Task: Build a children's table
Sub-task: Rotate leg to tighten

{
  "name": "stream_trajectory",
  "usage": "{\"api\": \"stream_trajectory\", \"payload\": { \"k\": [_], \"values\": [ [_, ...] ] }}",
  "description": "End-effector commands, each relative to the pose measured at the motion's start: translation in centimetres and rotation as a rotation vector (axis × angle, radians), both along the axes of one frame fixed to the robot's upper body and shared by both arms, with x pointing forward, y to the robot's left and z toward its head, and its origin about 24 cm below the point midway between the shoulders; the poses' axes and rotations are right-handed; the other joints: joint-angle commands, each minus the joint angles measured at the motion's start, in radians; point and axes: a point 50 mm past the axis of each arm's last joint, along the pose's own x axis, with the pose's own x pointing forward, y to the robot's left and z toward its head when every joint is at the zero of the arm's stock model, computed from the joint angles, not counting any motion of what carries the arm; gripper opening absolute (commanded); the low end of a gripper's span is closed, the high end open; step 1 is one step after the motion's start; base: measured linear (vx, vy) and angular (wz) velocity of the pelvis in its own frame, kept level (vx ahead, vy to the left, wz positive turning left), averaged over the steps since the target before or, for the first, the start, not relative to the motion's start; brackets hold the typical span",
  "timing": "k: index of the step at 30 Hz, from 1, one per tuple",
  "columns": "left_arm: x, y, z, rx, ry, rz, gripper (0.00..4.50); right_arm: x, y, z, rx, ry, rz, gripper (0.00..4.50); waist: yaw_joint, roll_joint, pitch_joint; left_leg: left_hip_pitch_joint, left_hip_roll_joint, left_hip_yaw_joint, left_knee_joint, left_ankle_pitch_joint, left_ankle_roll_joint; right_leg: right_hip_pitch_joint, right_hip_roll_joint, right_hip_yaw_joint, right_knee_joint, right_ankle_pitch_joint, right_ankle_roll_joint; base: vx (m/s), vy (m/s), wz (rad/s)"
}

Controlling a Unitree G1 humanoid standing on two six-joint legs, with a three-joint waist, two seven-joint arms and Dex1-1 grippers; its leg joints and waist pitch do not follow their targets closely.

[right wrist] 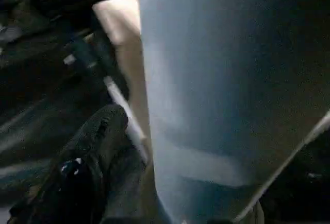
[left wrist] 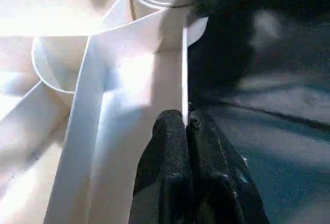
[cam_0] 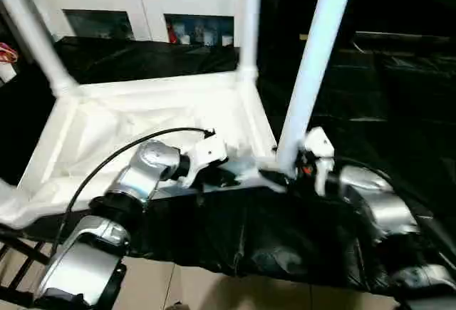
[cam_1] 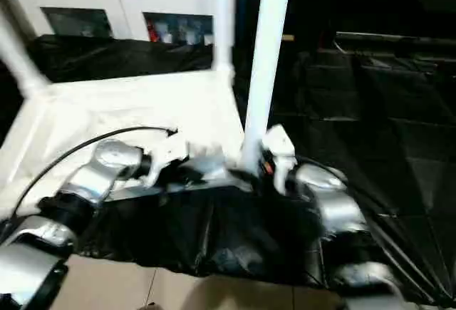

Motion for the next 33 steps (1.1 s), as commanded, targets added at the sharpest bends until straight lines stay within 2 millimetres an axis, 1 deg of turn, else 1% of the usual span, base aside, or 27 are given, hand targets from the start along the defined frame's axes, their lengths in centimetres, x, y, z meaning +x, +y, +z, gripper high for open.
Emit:
{"api": "stream_trajectory", "payload": {
  "k": [1, 3, 5, 6, 7, 8, 9, 10, 11, 12, 14, 16, 17, 18, 19, 20, 21, 22, 23, 24, 25, 27, 29, 30, 31, 32, 33],
  "values": [
    [0.0, -1.3, 1.2, -0.037, -0.057, -0.081, 0.0, -1.6, 1.8, -1.0, -0.022, 0.095, 0.198, 3.62, 0.004, -0.009, -0.055, -0.001, 0.027, 0.0, -0.074, -0.188, 0.078, 0.064, -0.06, 0.048, -0.066, -0.225, -0.222, 0.0, 0.0, 0.0],
    [0.1, -0.9, 1.4, -0.028, -0.056, -0.087, 0.0, -1.9, 1.7, -0.8, -0.029, 0.109, 0.233, 3.62, 0.008, -0.015, -0.055, 0.0, 0.028, 0.002, -0.072, -0.17, 0.078, 0.061, -0.06, 0.051, -0.066, -0.228, -0.212, 0.0, 0.0, 0.0],
    [0.1, -0.6, 1.5, -0.026, -0.053, -0.09, 0.0, -2.2, 1.6, -0.9, -0.037, 0.13, 0.269, 3.62, 0.014, -0.013, -0.057, -0.002, 0.028, 0.001, -0.071, -0.146, 0.079, 0.06, -0.061, 0.051, -0.063, -0.211, -0.212, 0.0, 0.0, 0.0],
    [0.1, -0.5, 1.6, -0.025, -0.052, -0.09, 0.0, -2.3, 1.6, -1.0, -0.044, 0.137, 0.282, 3.62, 0.017, -0.018, -0.058, -0.005, 0.027, 0.001, -0.069, -0.129, 0.08, 0.062, -0.061, 0.05, -0.059, -0.196, -0.213, 0.0, 0.0, 0.0],
    [0.1, -0.5, 1.6, -0.025, -0.052, -0.09, 0.0, -2.3, 1.6, -1.0, -0.045, 0.138, 0.282, 3.62, 0.017, -0.021, -0.059, -0.005, 0.027, 0.001, -0.068, -0.123, 0.082, 0.062, -0.061, 0.051, -0.059, -0.192, -0.212, 0.0, 0.0, 0.0],
    [0.1, -0.4, 1.6, -0.024, -0.051, -0.091, 0.0, -2.3, 1.6, -1.0, -0.051, 0.143, 0.293, 3.46, 0.018, -0.017, -0.06, -0.006, 0.027, 0.001, -0.067, -0.108, 0.084, 0.061, -0.061, 0.05, -0.056, -0.173, -0.217, 0.0, 0.0, 0.0],
    [0.2, -0.2, 1.6, -0.023, -0.047, -0.088, 0.0, -2.3, 1.8, -1.0, -0.046, 0.154, 0.298, 3.46, 0.017, -0.024, -0.06, -0.005, 0.027, 0.001, -0.067, -0.104, 0.085, 0.061, -0.061, 0.05, -0.055, -0.165, -0.218, 0.0, 0.0, 0.0],
    [0.2, -0.2, 1.6, -0.024, -0.046, -0.085, 0.0, -2.3, 1.8, -1.0, -0.043, 0.158, 0.3, 3.46, 0.018, -0.023, -0.061, -0.006, 0.027, 0.0, -0.066, -0.091, 0.087, 0.062, -0.061, 0.05, -0.051, -0.15, -0.222, 0.0, 0.0, 0.0],
    [0.2, -0.1, 1.6, -0.026, -0.043, -0.084, 0.0, -2.3, 1.9, -1.0, -0.041, 0.16, 0.302, 3.2, 0.018, -0.022, -0.061, -0.006, 0.026, 0.001, -0.066, -0.092, 0.088, 0.061, -0.06, 0.05, -0.052, -0.149, -0.224, 0.0, 0.0, 0.0],
    [0.2, -0.1, 1.6, -0.028, -0.041, -0.084, 0.0, -2.3, 1.9, -1.0, -0.04, 0.162, 0.303, 3.14, 0.018, -0.023, -0.061, -0.006, 0.026, 0.002, -0.065, -0.093, 0.088, 0.061, -0.061, 0.05, -0.052, -0.149, -0.224, 0.0, 0.0, 0.0],
    [0.2, -0.1, 1.6, -0.032, -0.034, -0.084, 0.0, -2.3, 2.0, -1.0, -0.034, 0.165, 0.307, 3.06, 0.02, -0.02, -0.06, -0.006, 0.025, 0.002, -0.066, -0.104, 0.084, 0.061, -0.062, 0.05, -0.054, -0.165, -0.22, 0.0, 0.0, 0.0],
    [0.1, -0.1, 1.6, -0.033, -0.029, -0.085, 0.0, -2.3, 2.0, -1.0, -0.033, 0.166, 0.308, 2.81, 0.02, -0.021, -0.059, -0.006, 0.026, 0.002, -0.067, -0.112, 0.081, 0.061, -0.062, 0.049, -0.056, -0.176, -0.217, 0.0, 0.0, 0.0],
    [0.1, -0.1, 1.6, -0.032, -0.023, -0.087, 0.0, -2.2, 2.1, -1.0, -0.029, 0.168, 0.309, 2.73, 0.02, -0.019, -0.06, -0.006, 0.026, 0.001, -0.067, -0.114, 0.079, 0.061, -0.062, 0.049, -0.057, -0.181, -0.215, 0.0, 0.0, 0.0],
    [0.1, -0.1, 1.6, -0.031, -0.022, -0.087, 0.0, -2.2, 2.1, -1.0, -0.027, 0.169, 0.309, 2.69, 0.022, -0.015, -0.06, -0.005, 0.026, 0.0, -0.067, -0.114, 0.076, 0.061, -0.062, 0.049, -0.055, -0.18, -0.216, 0.0, 0.0, 0.0],
    [0.1, -0.1, 1.6, -0.031, -0.021, -0.088, 0.0, -2.2, 2.1, -1.0, -0.027, 0.17, 0.309, 2.69, 0.021, -0.017, -0.06, -0.006, 0.026, 0.001, -0.067, -0.114, 0.076, 0.061, -0.061, 0.049, -0.056, -0.178, -0.215, 0.0, 0.0, 0.0],
    [0.1, -0.1, 1.6, -0.031, -0.021, -0.088, 0.0, -2.2, 2.1, -1.0, -0.027, 0.17, 0.309, 2.56, 0.022, -0.018, -0.06, -0.005, 0.026, 0.001, -0.067, -0.114, 0.075, 0.061, -0.061, 0.049, -0.056, -0.175, -0.216, 0.0, 0.0, 0.0],
    [0.1, 0.0, 1.6, -0.029, -0.016, -0.082, 0.0, -2.3, 2.2, -1.2, -0.019, 0.173, 0.303, 2.34, 0.022, -0.014, -0.06, -0.006, 0.026, 0.0, -0.067, -0.114, 0.074, 0.062, -0.061, 0.049, -0.055, -0.164, -0.219, 0.0, 0.0, 0.0],
    [0.1, 0.0, 1.5, -0.028, -0.015, -0.077, 0.0, -2.3, 2.2, -1.2, -0.012, 0.174, 0.295, 2.34, 0.022, -0.005, -0.062, -0.005, 0.025, 0.0, -0.065, -0.113, 0.072, 0.062, -0.061, 0.049, -0.054, -0.148, -0.224, 0.0, 0.0, 0.0],
    [0.2, -0.1, 1.5, -0.027, -0.021, -0.061, 0.0, -2.4, 2.3, -1.3, -0.001, 0.173, 0.282, 2.3, 0.021, -0.009, -0.062, -0.006, 0.024, 0.0, -0.065, -0.112, 0.072, 0.063, -0.059, 0.048, -0.053, -0.134, -0.227, 0.0, 0.0, 0.0],
    [0.3, -0.1, 1.5, -0.027, -0.022, -0.06, 0.0, -2.4, 2.3, -1.3, -0.001, 0.173, 0.281, 2.26, 0.021, -0.009, -0.062, -0.006, 0.024, 0.0, -0.065, -0.112, 0.072, 0.063, -0.059, 0.048, -0.053, -0.134, -0.227, 0.0, 0.0, 0.0],
    [0.5, -0.2, 1.4, -0.025, -0.038, -0.029, 0.0, -2.5, 2.3, -1.5, 0.013, 0.167, 0.258, 2.19, 0.022, -0.004, -0.062, -0.006, 0.024, 0.0, -0.065, -0.118, 0.07, 0.064, -0.059, 0.048, -0.054, -0.139, -0.227, 0.0, 0.0, 0.0],
    [0.6, -0.3, 1.4, -0.023, -0.046, -0.014, 0.0, -2.5, 2.4, -1.5, 0.017, 0.163, 0.248, 2.12, 0.021, -0.007, -0.061, -0.006, 0.024, -0.001, -0.067, -0.13, 0.065, 0.065, -0.059, 0.047, -0.057, -0.164, -0.222, 0.0, 0.0, 0.0],
    [1.1, -0.9, 1.4, -0.031, -0.069, 0.048, 0.0, -2.4, 2.6, -1.8, 0.04, 0.144, 0.175, 2.08, 0.02, -0.003, -0.057, -0.001, 0.025, 0.001, -0.069, -0.157, 0.056, 0.059, -0.059, 0.049, -0.065, -0.202, -0.213, 0.0, 0.0, 0.0],
    [1.3, -1.4, 1.5, -0.043, -0.079, 0.077, 0.0, -2.2, 2.7, -2.0, 0.051, 0.143, 0.125, 2.06, 0.019, -0.004, -0.053, 0.004, 0.025, 0.001, -0.073, -0.196, 0.046, 0.058, -0.06, 0.048, -0.073, -0.26, -0.204, 0.0, 0.0, 0.0],
    [1.5, -1.8, 1.5, -0.054, -0.083, 0.105, 0.0, -2.1, 2.9, -2.2, 0.057, 0.14, 0.076, 2.05, 0.016, -0.005, -0.051, 0.006, 0.023, 0.001, -0.077, -0.214, 0.033, 0.058, -0.061, 0.049, -0.077, -0.311, -0.188, 0.0, 0.0, 0.0],
    [1.5, -1.8, 1.5, -0.054, -0.083, 0.105, 0.0, -2.1, 2.9, -2.2, 0.057, 0.14, 0.076, 2.04, 0.015, -0.006, -0.049, 0.007, 0.022, -0.001, -0.078, -0.226, 0.028, 0.058, -0.061, 0.048, -0.08, -0.341, -0.179, 0.0, 0.0, 0.0],
    [1.7, -3.0, 1.6, -0.077, -0.099, 0.14, 0.0, -1.8, 3.4, -2.6, 0.075, 0.136, -0.012, 2.01, 0.012, -0.01, -0.05, 0.003, 0.019, -0.003, -0.081, -0.228, 0.026, 0.064, -0.06, 0.047, -0.084, -0.385, -0.154, 0.0, 0.0, 0.0]
  ]
}}
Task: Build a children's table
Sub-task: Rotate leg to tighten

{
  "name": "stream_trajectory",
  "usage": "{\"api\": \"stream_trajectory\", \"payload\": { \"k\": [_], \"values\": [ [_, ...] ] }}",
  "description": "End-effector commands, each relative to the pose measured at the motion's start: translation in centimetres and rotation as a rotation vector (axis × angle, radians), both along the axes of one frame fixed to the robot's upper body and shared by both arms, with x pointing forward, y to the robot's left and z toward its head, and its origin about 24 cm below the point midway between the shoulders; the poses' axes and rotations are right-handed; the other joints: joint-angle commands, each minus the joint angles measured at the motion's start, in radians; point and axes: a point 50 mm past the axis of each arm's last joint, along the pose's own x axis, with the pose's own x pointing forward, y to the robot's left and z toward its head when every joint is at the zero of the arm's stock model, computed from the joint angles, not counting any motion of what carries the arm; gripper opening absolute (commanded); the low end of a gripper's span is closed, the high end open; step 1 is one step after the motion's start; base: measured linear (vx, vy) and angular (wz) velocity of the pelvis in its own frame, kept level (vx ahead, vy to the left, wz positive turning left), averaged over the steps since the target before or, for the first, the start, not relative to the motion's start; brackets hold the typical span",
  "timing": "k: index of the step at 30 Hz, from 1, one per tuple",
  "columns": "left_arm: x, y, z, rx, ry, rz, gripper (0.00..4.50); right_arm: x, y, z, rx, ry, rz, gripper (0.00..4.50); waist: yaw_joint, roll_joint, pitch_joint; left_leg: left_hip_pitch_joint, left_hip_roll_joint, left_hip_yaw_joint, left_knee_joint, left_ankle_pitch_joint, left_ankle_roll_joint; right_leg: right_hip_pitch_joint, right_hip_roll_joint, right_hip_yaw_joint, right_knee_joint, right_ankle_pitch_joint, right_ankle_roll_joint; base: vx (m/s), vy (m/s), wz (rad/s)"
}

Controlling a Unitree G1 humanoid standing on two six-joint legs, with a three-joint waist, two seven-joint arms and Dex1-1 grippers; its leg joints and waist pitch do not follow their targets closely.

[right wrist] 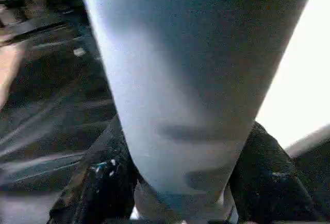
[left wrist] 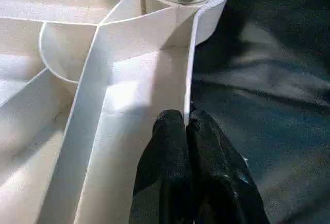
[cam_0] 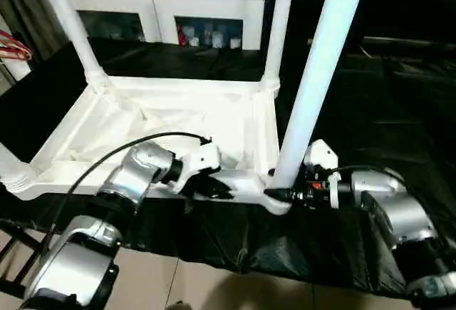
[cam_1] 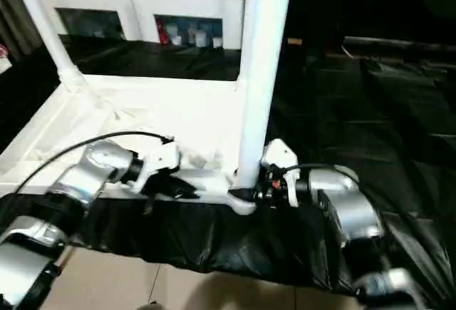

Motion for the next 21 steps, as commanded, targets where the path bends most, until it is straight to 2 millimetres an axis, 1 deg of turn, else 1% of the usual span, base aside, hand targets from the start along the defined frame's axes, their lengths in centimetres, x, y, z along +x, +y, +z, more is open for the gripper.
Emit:
{"api": "stream_trajectory", "payload": {
  "k": [1, 2, 3, 4, 5, 6, 7, 8, 9, 10, 12, 13, 14, 15, 16, 17, 18, 19, 20, 21],
  "values": [
    [1.6, -3.1, 2.0, -0.097, -0.125, 0.127, 0.0, -1.3, 4.1, -2.6, 0.074, 0.117, 0.023, 2.01, -0.004, -0.002, -0.049, -0.004, 0.021, -0.003, -0.082, -0.225, 0.022, 0.052, -0.06, 0.045, -0.085, -0.383, -0.157, 0.0, 0.0, 0.0],
    [1.5, -3.6, 1.9, -0.105, -0.13, 0.123, 0.0, -1.3, 4.4, -2.7, 0.073, 0.11, 0.007, 2.0, -0.006, -0.004, -0.047, 0.002, 0.02, -0.003, -0.083, -0.24, 0.017, 0.046, -0.06, 0.045, -0.092, -0.399, -0.152, 0.0, 0.0, 0.0],
    [1.4, -3.9, 1.9, -0.111, -0.133, 0.112, 0.0, -1.4, 4.7, -2.7, 0.073, 0.107, 0.003, 1.98, -0.008, -0.003, -0.047, -0.002, 0.018, -0.005, -0.085, -0.243, 0.017, 0.051, -0.06, 0.044, -0.091, -0.413, -0.142, 0.0, 0.0, 0.0],
    [1.1, -4.3, 1.8, -0.115, -0.13, 0.083, 0.0, -1.5, 4.9, -2.7, 0.066, 0.091, -0.001, 1.98, -0.009, -0.006, -0.047, -0.002, 0.018, -0.005, -0.085, -0.243, 0.022, 0.051, -0.059, 0.045, -0.094, -0.416, -0.134, 0.0, 0.0, 0.0],
    [0.9, -4.5, 1.7, -0.118, -0.128, 0.062, 0.0, -1.5, 5.1, -2.6, 0.061, 0.08, -0.006, 1.98, -0.009, -0.005, -0.047, 0.0, 0.018, -0.005, -0.085, -0.242, 0.027, 0.049, -0.059, 0.046, -0.095, -0.414, -0.131, 0.0, 0.0, 0.0],
    [0.8, -4.5, 1.6, -0.111, -0.133, 0.048, 0.0, -1.4, 5.2, -2.5, 0.084, 0.094, -0.024, 1.98, -0.009, -0.006, -0.047, -0.001, 0.018, -0.005, -0.086, -0.24, 0.028, 0.05, -0.059, 0.046, -0.094, -0.409, -0.13, 0.0, 0.0, 0.0],
    [0.7, -4.4, 1.4, -0.1, -0.137, 0.035, 0.0, -1.3, 5.2, -2.3, 0.097, 0.097, -0.043, 1.98, -0.008, -0.005, -0.047, -0.002, 0.018, -0.006, -0.087, -0.238, 0.032, 0.05, -0.058, 0.047, -0.094, -0.407, -0.128, 0.0, 0.0, 0.0],
    [0.7, -4.3, 1.4, -0.092, -0.141, 0.03, 0.0, -1.2, 5.1, -2.2, 0.107, 0.1, -0.055, 2.31, -0.008, -0.005, -0.048, -0.002, 0.017, -0.005, -0.087, -0.236, 0.033, 0.051, -0.058, 0.046, -0.094, -0.407, -0.127, 0.0, 0.0, 0.0],
    [0.7, -4.2, 1.3, -0.088, -0.144, 0.035, 0.0, -1.0, 4.9, -2.1, 0.11, 0.096, -0.071, 2.51, -0.008, -0.005, -0.048, -0.002, 0.018, -0.005, -0.087, -0.234, 0.033, 0.051, -0.058, 0.046, -0.094, -0.407, -0.127, 0.0, 0.0, 0.0],
    [0.8, -4.1, 1.3, -0.087, -0.145, 0.039, 0.0, -0.9, 4.7, -2.0, 0.109, 0.092, -0.078, 2.51, -0.009, -0.002, -0.048, 0.0, 0.018, -0.005, -0.087, -0.236, 0.032, 0.049, -0.058, 0.046, -0.095, -0.406, -0.129, 0.0, 0.0, 0.0],
    [0.8, -3.8, 1.3, -0.075, -0.149, 0.033, 0.0, -1.0, 4.0, -1.6, 0.096, 0.08, -0.067, 2.71, -0.008, -0.003, -0.049, -0.001, 0.019, -0.005, -0.087, -0.234, 0.032, 0.05, -0.058, 0.046, -0.094, -0.395, -0.135, 0.0, 0.0, 0.0],
    [0.8, -3.8, 1.3, -0.074, -0.15, 0.033, 0.0, -1.0, 4.0, -1.6, 0.095, 0.08, -0.066, 2.82, -0.007, -0.005, -0.05, -0.002, 0.02, -0.005, -0.087, -0.22, 0.034, 0.051, -0.058, 0.047, -0.09, -0.372, -0.139, 0.0, 0.0, 0.0],
    [0.9, -3.6, 1.2, -0.065, -0.153, 0.034, 0.0, -1.1, 3.1, -1.3, 0.057, 0.049, -0.05, 2.94, -0.004, -0.007, -0.052, 0.0, 0.021, -0.003, -0.084, -0.204, 0.037, 0.05, -0.057, 0.049, -0.087, -0.337, -0.147, 0.0, 0.0, 0.0],
    [1.0, -3.5, 1.2, -0.059, -0.155, 0.036, 0.0, -1.2, 1.7, -0.8, 0.018, 0.012, -0.05, 3.03, -0.002, -0.011, -0.053, 0.001, 0.022, -0.001, -0.082, -0.194, 0.039, 0.05, -0.056, 0.05, -0.086, -0.316, -0.15, 0.0, 0.0, 0.0],
    [1.0, -3.4, 1.2, -0.058, -0.156, 0.038, 0.0, -1.2, 0.8, -0.5, 0.005, -0.003, -0.06, 3.03, 0.004, -0.012, -0.056, 0.008, 0.023, 0.003, -0.077, -0.173, 0.047, 0.045, -0.054, 0.053, -0.079, -0.255, -0.171, 0.0, 0.0, 0.0],
    [1.0, -3.4, 1.2, -0.058, -0.157, 0.039, 0.0, -1.1, 0.2, -0.2, 0.0, -0.011, -0.068, 3.03, 0.004, -0.014, -0.055, 0.011, 0.023, 0.007, -0.075, -0.17, 0.054, 0.042, -0.052, 0.054, -0.078, -0.234, -0.182, 0.057, 0.008, 0.18],
    [1.0, -3.4, 1.2, -0.058, -0.157, 0.039, 0.0, -1.1, -1.3, 0.3, -0.006, -0.021, -0.09, 3.03, 0.005, -0.018, -0.059, -0.003, 0.023, 0.005, -0.072, -0.126, 0.069, 0.054, -0.052, 0.055, -0.061, -0.158, -0.21, 0.0, 0.0, 0.0],
    [1.1, -3.4, 1.1, -0.058, -0.158, 0.039, 0.0, -1.1, -2.5, 0.8, -0.01, -0.028, -0.107, 3.03, 0.005, -0.022, -0.061, -0.007, 0.023, 0.005, -0.07, -0.107, 0.078, 0.057, -0.053, 0.054, -0.06, -0.138, -0.212, 0.0, 0.0, 0.0],
    [1.1, -3.4, 1.1, -0.057, -0.158, 0.04, 0.0, -1.1, -3.0, 1.0, -0.011, -0.031, -0.114, 3.03, 0.008, -0.018, -0.063, -0.007, 0.024, 0.003, -0.068, -0.093, 0.085, 0.057, -0.053, 0.053, -0.055, -0.118, -0.218, 0.0, 0.0, 0.0],
    [1.0, -3.4, 1.1, -0.058, -0.159, 0.041, 0.0, -1.2, -4.2, 1.5, -0.015, -0.039, -0.123, 3.03, 0.008, -0.017, -0.066, -0.011, 0.026, 0.002, -0.063, -0.071, 0.099, 0.055, -0.053, 0.052, -0.048, -0.074, -0.231, 0.0, 0.0, 0.0]
  ]
}}
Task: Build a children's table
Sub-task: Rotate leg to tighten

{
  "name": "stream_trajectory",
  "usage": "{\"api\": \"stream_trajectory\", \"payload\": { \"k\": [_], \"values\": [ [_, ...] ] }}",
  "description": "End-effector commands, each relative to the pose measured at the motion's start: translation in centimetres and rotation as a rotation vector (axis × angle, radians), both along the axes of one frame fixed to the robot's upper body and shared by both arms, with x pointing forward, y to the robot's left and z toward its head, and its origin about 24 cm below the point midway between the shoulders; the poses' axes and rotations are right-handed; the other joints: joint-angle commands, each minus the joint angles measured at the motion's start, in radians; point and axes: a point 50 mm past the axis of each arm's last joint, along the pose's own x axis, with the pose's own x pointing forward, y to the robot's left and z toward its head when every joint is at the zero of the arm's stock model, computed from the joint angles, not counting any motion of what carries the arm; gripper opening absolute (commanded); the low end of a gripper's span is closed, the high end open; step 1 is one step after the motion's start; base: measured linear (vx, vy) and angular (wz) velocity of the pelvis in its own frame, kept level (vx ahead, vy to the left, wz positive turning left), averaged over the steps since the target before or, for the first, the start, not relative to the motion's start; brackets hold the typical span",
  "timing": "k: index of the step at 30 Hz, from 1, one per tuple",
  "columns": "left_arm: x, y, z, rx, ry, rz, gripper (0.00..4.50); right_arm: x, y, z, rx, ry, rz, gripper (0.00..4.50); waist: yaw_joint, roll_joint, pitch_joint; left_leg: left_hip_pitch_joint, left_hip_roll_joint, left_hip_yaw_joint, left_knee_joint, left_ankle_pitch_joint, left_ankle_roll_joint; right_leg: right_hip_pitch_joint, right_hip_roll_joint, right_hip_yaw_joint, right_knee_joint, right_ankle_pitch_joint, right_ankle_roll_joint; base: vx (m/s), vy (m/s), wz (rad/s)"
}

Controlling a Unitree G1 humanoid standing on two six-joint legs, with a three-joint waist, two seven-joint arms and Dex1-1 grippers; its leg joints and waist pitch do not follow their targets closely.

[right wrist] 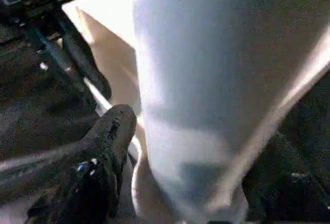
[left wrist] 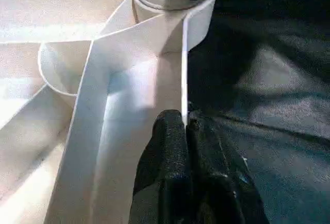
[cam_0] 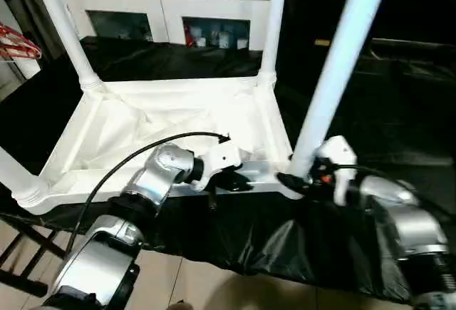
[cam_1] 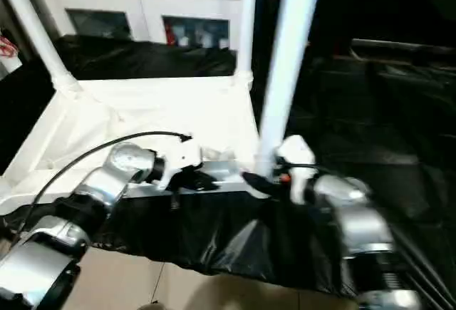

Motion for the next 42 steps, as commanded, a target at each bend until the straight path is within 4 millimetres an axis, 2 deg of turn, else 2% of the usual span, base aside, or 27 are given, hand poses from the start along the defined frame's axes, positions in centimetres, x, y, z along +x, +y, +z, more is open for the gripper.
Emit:
{"api": "stream_trajectory", "payload": {
  "k": [1, 3, 4, 5, 9, 10, 11, 12, 14, 16, 18, 22, 24, 25, 30, 31, 32, 33, 34, 35, 37, 38, 39, 40, 41, 42],
  "values": [
    [0.8, -0.4, 1.0, -0.017, -0.062, 0.039, 0.0, -0.6, -0.4, 0.3, 0.022, 0.008, 0.044, 3.03, -0.002, -0.025, -0.067, -0.005, 0.024, 0.001, -0.059, -0.062, 0.105, 0.06, -0.053, 0.044, -0.044, -0.046, -0.242, 0.0, 0.0, 0.0],
    [0.8, -0.4, 0.9, -0.018, -0.062, 0.041, 0.0, -1.0, -2.5, 1.2, 0.004, 0.004, 0.033, 3.03, -0.002, -0.03, -0.067, -0.006, 0.023, 0.002, -0.054, -0.051, 0.129, 0.06, -0.053, 0.045, -0.041, -0.014, -0.252, 0.0, 0.0, 0.0],
    [0.7, -0.4, 0.8, -0.02, -0.062, 0.041, 0.0, -1.3, -3.5, 1.7, 0.003, 0.01, 0.03, 3.03, -0.001, -0.034, -0.064, -0.008, 0.023, 0.003, -0.054, -0.051, 0.141, 0.061, -0.054, 0.044, -0.044, -0.021, -0.251, 0.0, 0.0, 0.0],
    [0.6, -0.4, 0.8, -0.023, -0.064, 0.042, 0.0, -1.6, -4.0, 2.1, 0.005, 0.017, 0.032, 3.03, 0.001, -0.034, -0.063, -0.009, 0.023, 0.003, -0.054, -0.058, 0.144, 0.061, -0.054, 0.043, -0.045, -0.036, -0.247, 0.0, 0.0, 0.0],
    [0.6, -0.7, 0.6, -0.051, -0.075, 0.068, 0.0, -3.0, -5.1, 3.1, 0.014, 0.043, 0.072, 3.03, 0.002, -0.044, -0.056, -0.013, 0.021, 0.003, -0.057, -0.091, 0.135, 0.063, -0.058, 0.041, -0.062, -0.188, -0.193, 0.0, 0.0, 0.0],
    [0.6, -0.7, 0.6, -0.053, -0.078, 0.074, 0.0, -3.4, -5.2, 3.1, 0.013, 0.058, 0.084, 3.03, 0.0, -0.047, -0.055, -0.013, 0.021, 0.003, -0.057, -0.093, 0.133, 0.06, -0.056, 0.041, -0.066, -0.207, -0.18, 0.0, 0.0, 0.0],
    [0.6, -0.8, 0.5, -0.054, -0.076, 0.074, 0.0, -3.7, -5.2, 3.1, 0.013, 0.069, 0.093, 3.03, 0.0, -0.046, -0.056, -0.012, 0.021, 0.002, -0.058, -0.094, 0.132, 0.06, -0.057, 0.041, -0.066, -0.215, -0.177, 0.0, 0.0, 0.0],
    [0.6, -0.9, 0.5, -0.057, -0.074, 0.077, 0.28, -4.0, -5.2, 3.1, 0.013, 0.079, 0.103, 3.07, -0.001, -0.048, -0.056, -0.013, 0.021, 0.002, -0.057, -0.09, 0.132, 0.06, -0.056, 0.041, -0.066, -0.219, -0.171, 0.0, 0.0, 0.0],
    [0.7, -0.9, 0.6, -0.068, -0.067, 0.082, 0.44, -4.5, -4.9, 3.1, 0.022, 0.093, 0.117, 3.08, -0.003, -0.045, -0.056, -0.013, 0.022, 0.001, -0.057, -0.08, 0.131, 0.058, -0.056, 0.041, -0.066, -0.211, -0.171, 0.0, 0.0, 0.0],
    [0.7, -0.9, 0.9, -0.08, -0.069, 0.087, 0.63, -4.7, -4.3, 3.0, 0.041, 0.099, 0.133, 3.08, -0.003, -0.043, -0.059, -0.013, 0.022, 0.0, -0.055, -0.063, 0.136, 0.058, -0.056, 0.04, -0.06, -0.173, -0.183, 0.0, 0.0, 0.0],
    [0.8, -0.8, 1.1, -0.092, -0.067, 0.092, 0.78, -4.7, -3.8, 2.8, 0.045, 0.1, 0.145, 3.08, -0.005, -0.044, -0.059, -0.014, 0.022, 0.0, -0.055, -0.057, 0.136, 0.058, -0.055, 0.04, -0.058, -0.151, -0.193, 0.0, 0.0, 0.0],
    [0.5, 0.8, 2.4, -0.119, -0.033, 0.081, 1.14, -4.2, -1.3, 2.1, 0.081, 0.085, 0.169, 3.08, -0.008, -0.037, -0.058, -0.013, 0.025, -0.002, -0.057, -0.063, 0.121, 0.056, -0.058, 0.039, -0.056, -0.15, -0.211, 0.0, 0.0, 0.0],
    [0.0, 2.1, 3.2, -0.13, 0.021, 0.073, 1.2, -3.7, 0.0, 1.8, 0.105, 0.082, 0.171, 3.08, -0.013, -0.03, -0.057, -0.01, 0.027, -0.002, -0.062, -0.079, 0.097, 0.055, -0.058, 0.041, -0.053, -0.155, -0.226, 0.0, 0.0, 0.0],
    [-0.2, 2.4, 3.3, -0.129, 0.033, 0.07, 1.27, -3.7, 0.2, 1.7, 0.107, 0.081, 0.175, 3.08, -0.014, -0.03, -0.056, -0.01, 0.027, -0.002, -0.063, -0.084, 0.092, 0.054, -0.057, 0.04, -0.053, -0.158, -0.226, 0.0, 0.0, 0.0],
    [-2.6, 5.9, 4.1, -0.073, 0.161, 0.024, 1.62, -2.4, 2.8, 1.0, 0.133, 0.057, 0.157, 3.08, -0.02, -0.02, -0.054, -0.001, 0.027, -0.001, -0.07, -0.11, 0.059, 0.049, -0.054, 0.044, -0.048, -0.154, -0.235, 0.0, 0.0, 0.0],
    [-3.6, 7.1, 4.1, -0.044, 0.202, 0.025, 1.71, -1.9, 3.7, 0.7, 0.144, 0.047, 0.13, 3.08, -0.02, -0.014, -0.056, 0.003, 0.029, -0.002, -0.071, -0.118, 0.044, 0.046, -0.055, 0.045, -0.044, -0.149, -0.239, 0.0, 0.0, 0.0],
    [-3.6, 7.1, 4.1, -0.044, 0.202, 0.025, 1.83, -1.9, 3.7, 0.7, 0.144, 0.047, 0.13, 3.08, -0.029, -0.017, -0.05, -0.003, 0.023, 0.0, -0.076, -0.134, 0.038, 0.049, -0.049, 0.044, -0.05, -0.173, -0.229, 0.0, 0.0, 0.0],
    [-4.9, 8.5, 4.0, -0.008, 0.248, 0.036, 1.92, -1.5, 5.0, 0.5, 0.17, 0.041, 0.112, 3.08, -0.027, -0.013, -0.052, 0.006, 0.024, 0.001, -0.074, -0.142, 0.03, 0.045, -0.05, 0.045, -0.051, -0.178, -0.229, 0.0, 0.0, 0.0],
    [-4.9, 8.5, 4.0, -0.008, 0.248, 0.036, 1.98, -1.5, 5.0, 0.5, 0.17, 0.041, 0.112, 3.08, -0.031, -0.011, -0.05, 0.001, 0.025, -0.002, -0.079, -0.155, 0.022, 0.046, -0.05, 0.047, -0.048, -0.178, -0.232, 0.0, 0.0, 0.0],
    [-5.9, 9.3, 3.9, 0.018, 0.275, 0.054, 1.98, -1.2, 6.0, 0.2, 0.193, 0.044, 0.09, 3.08, -0.027, -0.009, -0.05, 0.008, 0.025, 0.0, -0.079, -0.175, 0.014, 0.044, -0.049, 0.046, -0.051, -0.194, -0.224, 0.0, 0.0, 0.0],
    [-6.4, 9.7, 3.8, 0.036, 0.279, 0.076, 2.28, -0.8, 6.8, -0.1, 0.201, 0.045, 0.049, 3.08, -0.032, -0.009, -0.047, 0.0, 0.023, -0.002, -0.084, -0.178, 0.007, 0.047, -0.048, 0.047, -0.051, -0.202, -0.219, 0.0, 0.0, 0.0],
    [-6.6, 10.0, 3.4, 0.058, 0.254, 0.118, 2.36, -0.1, 7.6, -0.5, 0.204, 0.036, -0.032, 3.08, -0.031, -0.006, -0.048, 0.006, 0.023, -0.001, -0.083, -0.184, 0.001, 0.042, -0.048, 0.047, -0.054, -0.209, -0.217, 0.0, 0.0, 0.0],
    [-6.6, 10.1, 3.2, 0.067, 0.242, 0.136, 2.41, 0.2, 7.8, -0.7, 0.204, 0.033, -0.068, 3.08, -0.034, -0.004, -0.046, 0.006, 0.021, -0.001, -0.085, -0.2, -0.011, 0.04, -0.048, 0.048, -0.056, -0.226, -0.215, 0.0, 0.0, 0.0],
    [-6.6, 10.2, 2.8, 0.079, 0.226, 0.167, 2.48, 0.9, 8.0, -0.9, 0.214, 0.031, -0.151, 3.08, -0.033, 0.002, -0.047, 0.011, 0.022, -0.001, -0.085, -0.214, -0.024, 0.037, -0.048, 0.049, -0.058, -0.235, -0.208, 0.0, 0.0, 0.0],
    [-6.6, 10.2, 2.7, 0.086, 0.218, 0.184, 2.6, 1.3, 8.1, -1.1, 0.22, 0.032, -0.199, 3.08, -0.037, -0.001, -0.046, 0.006, 0.018, -0.003, -0.088, -0.224, -0.033, 0.043, -0.047, 0.048, -0.058, -0.244, -0.199, 0.0, 0.0, 0.0],
    [-6.5, 10.4, 2.2, 0.102, 0.195, 0.226, 2.79, 2.1, 8.2, -1.3, 0.245, 0.035, -0.305, 3.08, -0.037, 0.0, -0.048, 0.008, 0.019, -0.003, -0.087, -0.222, -0.037, 0.041, -0.048, 0.05, -0.058, -0.241, -0.195, 0.0, 0.0, 0.0]
  ]
}}
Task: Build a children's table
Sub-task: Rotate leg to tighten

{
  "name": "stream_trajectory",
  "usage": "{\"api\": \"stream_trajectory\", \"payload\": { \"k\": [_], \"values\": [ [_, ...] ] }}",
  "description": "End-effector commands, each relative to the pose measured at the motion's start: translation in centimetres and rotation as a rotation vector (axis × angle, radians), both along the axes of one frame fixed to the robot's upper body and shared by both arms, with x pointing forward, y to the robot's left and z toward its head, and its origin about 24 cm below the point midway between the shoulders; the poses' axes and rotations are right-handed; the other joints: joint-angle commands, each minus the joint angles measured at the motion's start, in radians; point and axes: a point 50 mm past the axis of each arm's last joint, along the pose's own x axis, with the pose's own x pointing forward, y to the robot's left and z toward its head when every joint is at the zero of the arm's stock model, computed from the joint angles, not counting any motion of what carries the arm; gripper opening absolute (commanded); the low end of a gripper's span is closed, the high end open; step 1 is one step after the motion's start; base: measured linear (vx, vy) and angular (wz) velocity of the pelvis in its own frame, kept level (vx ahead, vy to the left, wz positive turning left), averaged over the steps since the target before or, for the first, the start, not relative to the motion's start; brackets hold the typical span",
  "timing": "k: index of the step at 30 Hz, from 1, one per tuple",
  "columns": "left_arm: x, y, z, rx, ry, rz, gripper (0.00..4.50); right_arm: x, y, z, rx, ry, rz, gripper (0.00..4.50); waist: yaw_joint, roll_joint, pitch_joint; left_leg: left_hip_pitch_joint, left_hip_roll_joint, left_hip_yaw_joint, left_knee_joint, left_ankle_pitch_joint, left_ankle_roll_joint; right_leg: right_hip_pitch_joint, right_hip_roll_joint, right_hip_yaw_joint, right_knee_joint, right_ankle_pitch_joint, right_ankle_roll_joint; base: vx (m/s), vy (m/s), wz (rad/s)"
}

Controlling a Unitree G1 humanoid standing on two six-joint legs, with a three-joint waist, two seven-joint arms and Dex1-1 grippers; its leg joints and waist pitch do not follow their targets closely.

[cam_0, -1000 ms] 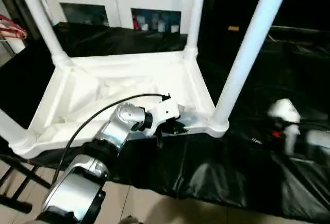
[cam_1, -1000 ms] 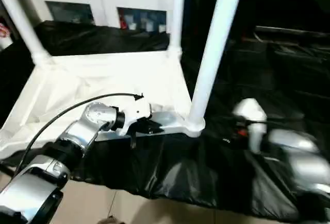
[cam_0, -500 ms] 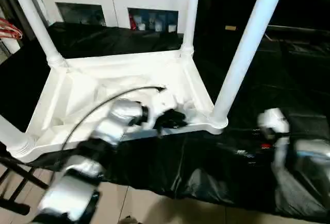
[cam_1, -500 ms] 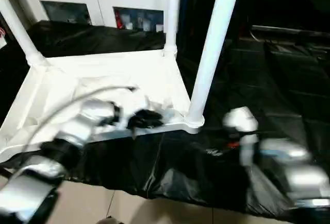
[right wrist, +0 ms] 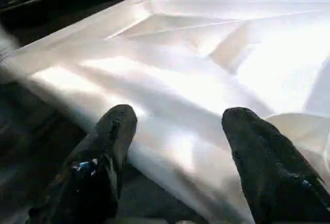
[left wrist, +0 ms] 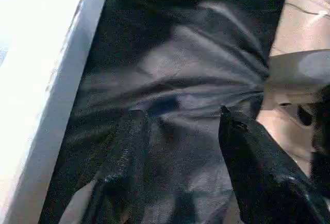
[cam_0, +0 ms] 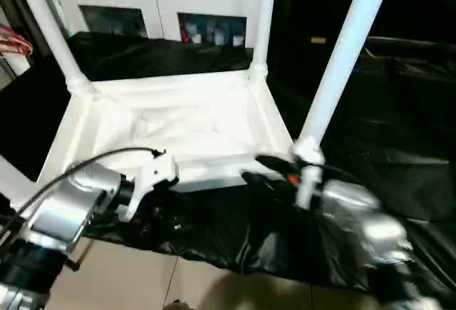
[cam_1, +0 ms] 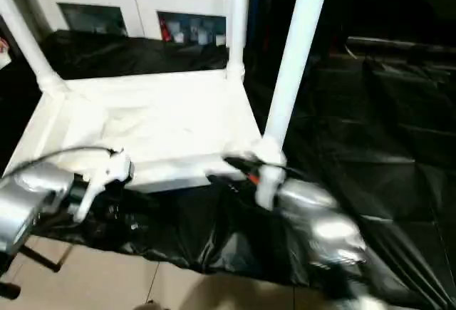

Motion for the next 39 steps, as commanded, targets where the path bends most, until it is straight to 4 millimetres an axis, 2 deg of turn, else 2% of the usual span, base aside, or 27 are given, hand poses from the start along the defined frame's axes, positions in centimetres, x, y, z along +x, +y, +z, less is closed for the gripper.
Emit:
{"api": "stream_trajectory", "payload": {
  "k": [1, 4, 7, 8, 11, 13, 15, 17, 18, 22, 24, 27, 28, 31, 32, 33, 34, 35, 36, 37, 38, 39],
  "values": [
    [0.4, 0.3, 0.1, 0.039, -0.062, 0.052, 2.84, 1.1, -1.0, -0.2, -0.006, 0.004, -0.159, 3.08, -0.012, 0.012, -0.055, 0.009, 0.016, -0.002, -0.087, -0.236, -0.035, 0.043, -0.048, 0.049, -0.067, -0.246, -0.193, 0.0, 0.0, 0.0],
    [0.7, 0.5, -0.1, 0.058, -0.094, 0.112, 3.04, 1.7, -0.8, -0.2, 0.048, 0.03, -0.261, 3.08, -0.017, 0.017, -0.058, 0.005, 0.015, -0.004, -0.086, -0.222, -0.035, 0.047, -0.044, 0.049, -0.06, -0.201, -0.191, 0.0, 0.0, 0.0],
    [1.1, 0.8, -0.1, 0.073, -0.12, 0.164, 3.35, 2.1, -0.8, -0.2, 0.082, 0.039, -0.326, 3.08, -0.021, 0.017, -0.06, 0.001, 0.012, -0.004, -0.082, -0.197, -0.028, 0.051, -0.042, 0.049, -0.055, -0.154, -0.192, 0.0, 0.0, 0.0],
    [1.3, 0.9, -0.1, 0.082, -0.13, 0.182, 3.35, 2.3, -0.9, -0.2, 0.086, 0.039, -0.346, 3.08, -0.022, 0.016, -0.06, 0.001, 0.011, -0.004, -0.082, -0.197, -0.028, 0.051, -0.042, 0.048, -0.055, -0.152, -0.195, 0.0, 0.0, 0.0],
    [1.7, 1.2, -0.3, 0.11, -0.157, 0.223, 3.72, 2.8, -1.5, -0.3, 0.088, 0.051, -0.431, 3.08, -0.027, 0.016, -0.057, 0.002, 0.011, -0.003, -0.083, -0.218, -0.03, 0.05, -0.042, 0.048, -0.059, -0.18, -0.198, 0.0, 0.0, 0.0],
    [2.0, 1.2, -0.5, 0.127, -0.178, 0.238, 3.86, 3.5, -3.0, -0.5, 0.066, 0.049, -0.52, 3.08, -0.03, 0.017, -0.057, 0.003, 0.011, -0.003, -0.084, -0.23, -0.032, 0.049, -0.043, 0.048, -0.062, -0.204, -0.193, 0.0, 0.0, 0.0],
    [2.2, 0.8, -0.8, 0.138, -0.189, 0.23, 3.95, 4.2, -5.6, -0.2, 0.043, 0.042, -0.611, 3.08, -0.029, 0.017, -0.057, 0.006, 0.009, -0.002, -0.081, -0.241, -0.031, 0.047, -0.043, 0.049, -0.064, -0.222, -0.192, 0.0, 0.0, 0.0],
    [2.2, 0.7, -0.8, 0.14, -0.191, 0.229, 4.12, 4.3, -6.1, -0.1, 0.033, 0.036, -0.621, 3.08, -0.024, 0.016, -0.058, 0.011, 0.01, 0.002, -0.078, -0.242, -0.026, 0.043, -0.042, 0.05, -0.065, -0.222, -0.195, 0.0, 0.0, 0.0],
    [2.3, 0.3, -0.9, 0.133, -0.192, 0.225, 4.2, 4.6, -7.2, 0.2, 0.019, 0.026, -0.65, 3.08, -0.021, 0.015, -0.057, 0.011, 0.01, 0.003, -0.076, -0.232, -0.022, 0.042, -0.041, 0.052, -0.064, -0.216, -0.196, 0.0, 0.0, 0.0],
    [2.4, -0.4, -1.3, 0.131, -0.201, 0.212, 4.42, 5.1, -9.0, 0.8, -0.013, 0.0, -0.688, 3.08, -0.013, 0.011, -0.06, 0.003, 0.007, 0.003, -0.074, -0.198, -0.019, 0.049, -0.039, 0.05, -0.06, -0.198, -0.192, 0.0, 0.0, 0.0],
    [2.5, -0.8, -1.5, 0.122, -0.206, 0.209, 4.42, 5.3, -9.1, 1.1, -0.03, -0.019, -0.659, 3.08, -0.016, 0.008, -0.06, -0.005, 0.004, 0.001, -0.073, -0.184, -0.014, 0.056, -0.038, 0.051, -0.057, -0.194, -0.187, 0.0, 0.0, 0.0],
    [2.6, -1.2, -1.4, 0.094, -0.222, 0.229, 4.42, 5.2, -7.8, 1.2, -0.046, -0.048, -0.526, 3.08, -0.022, 0.002, -0.061, -0.008, 0.004, 0.002, -0.071, -0.185, 0.003, 0.056, -0.041, 0.051, -0.062, -0.226, -0.181, 0.0, 0.0, 0.0],
    [2.6, -1.2, -1.3, 0.094, -0.229, 0.236, 4.42, 5.1, -7.4, 1.2, -0.048, -0.054, -0.493, 3.08, -0.027, 0.001, -0.06, -0.014, 0.004, -0.001, -0.072, -0.174, 0.009, 0.06, -0.041, 0.05, -0.061, -0.226, -0.182, 0.0, 0.0, 0.0],
    [2.7, -1.2, -1.1, 0.074, -0.253, 0.279, 4.42, 4.6, -5.9, 1.2, -0.023, -0.061, -0.375, 3.08, -0.036, 0.002, -0.062, -0.015, 0.007, -0.003, -0.069, -0.159, 0.025, 0.059, -0.04, 0.051, -0.058, -0.2, -0.194, 0.0, 0.0, 0.0],
    [2.7, -1.2, -1.1, 0.074, -0.253, 0.279, 4.42, 4.6, -5.9, 1.2, -0.023, -0.061, -0.375, 3.08, -0.035, 0.002, -0.063, -0.014, 0.008, -0.003, -0.068, -0.15, 0.028, 0.058, -0.04, 0.052, -0.058, -0.188, -0.197, 0.0, 0.0, 0.0],
    [2.4, -1.1, -0.6, 0.036, -0.264, 0.324, 4.42, 4.2, -4.6, 1.3, -0.003, -0.069, -0.262, 3.08, -0.034, 0.001, -0.067, -0.014, 0.011, -0.002, -0.065, -0.126, 0.04, 0.059, -0.039, 0.053, -0.049, -0.136, -0.22, 0.0, 0.0, 0.0],
    [2.2, -1.1, -0.4, 0.014, -0.264, 0.34, 4.42, 4.1, -4.1, 1.3, -0.002, -0.071, -0.222, 3.08, -0.034, -0.007, -0.065, -0.015, 0.011, -0.001, -0.065, -0.119, 0.048, 0.058, -0.038, 0.052, -0.051, -0.128, -0.224, 0.0, 0.0, 0.0],
    [1.7, -1.0, 0.1, -0.02, -0.264, 0.36, 4.42, 3.9, -3.5, 1.4, -0.001, -0.074, -0.168, 3.08, -0.032, -0.004, -0.066, -0.015, 0.014, -0.002, -0.064, -0.111, 0.054, 0.058, -0.04, 0.052, -0.043, -0.114, -0.238, 0.0, 0.0, 0.0],
    [1.7, -1.0, 0.1, -0.02, -0.264, 0.36, 4.42, 3.9, -3.5, 1.4, -0.001, -0.074, -0.168, 3.08, -0.032, -0.004, -0.066, -0.015, 0.014, -0.002, -0.064, -0.111, 0.054, 0.058, -0.04, 0.052, -0.043, -0.114, -0.238, 0.0, 0.0, 0.0],
    [1.2, -1.0, 0.4, -0.048, -0.258, 0.368, 4.42, 4.0, -3.1, 1.4, 0.003, -0.074, -0.141, 3.08, -0.03, -0.002, -0.063, -0.009, 0.014, 0.002, -0.064, -0.124, 0.059, 0.05, -0.038, 0.053, -0.048, -0.132, -0.245, 0.0, 0.0, 0.0],
    [0.3, -1.0, 0.9, -0.1, -0.242, 0.374, 4.42, 4.3, -2.6, 1.6, 0.012, -0.076, -0.119, 3.08, -0.03, -0.01, -0.063, -0.011, 0.015, 0.002, -0.065, -0.125, 0.059, 0.052, -0.038, 0.053, -0.048, -0.133, -0.249, 0.0, 0.0, 0.0],
    [0.3, -1.0, 0.9, -0.101, -0.242, 0.375, 4.42, 4.3, -2.6, 1.6, 0.012, -0.077, -0.12, 3.08, -0.029, -0.008, -0.062, -0.013, 0.017, 0.0, -0.066, -0.127, 0.059, 0.053, -0.04, 0.053, -0.046, -0.134, -0.251, 0.0, 0.0, 0.0]
  ]
}}
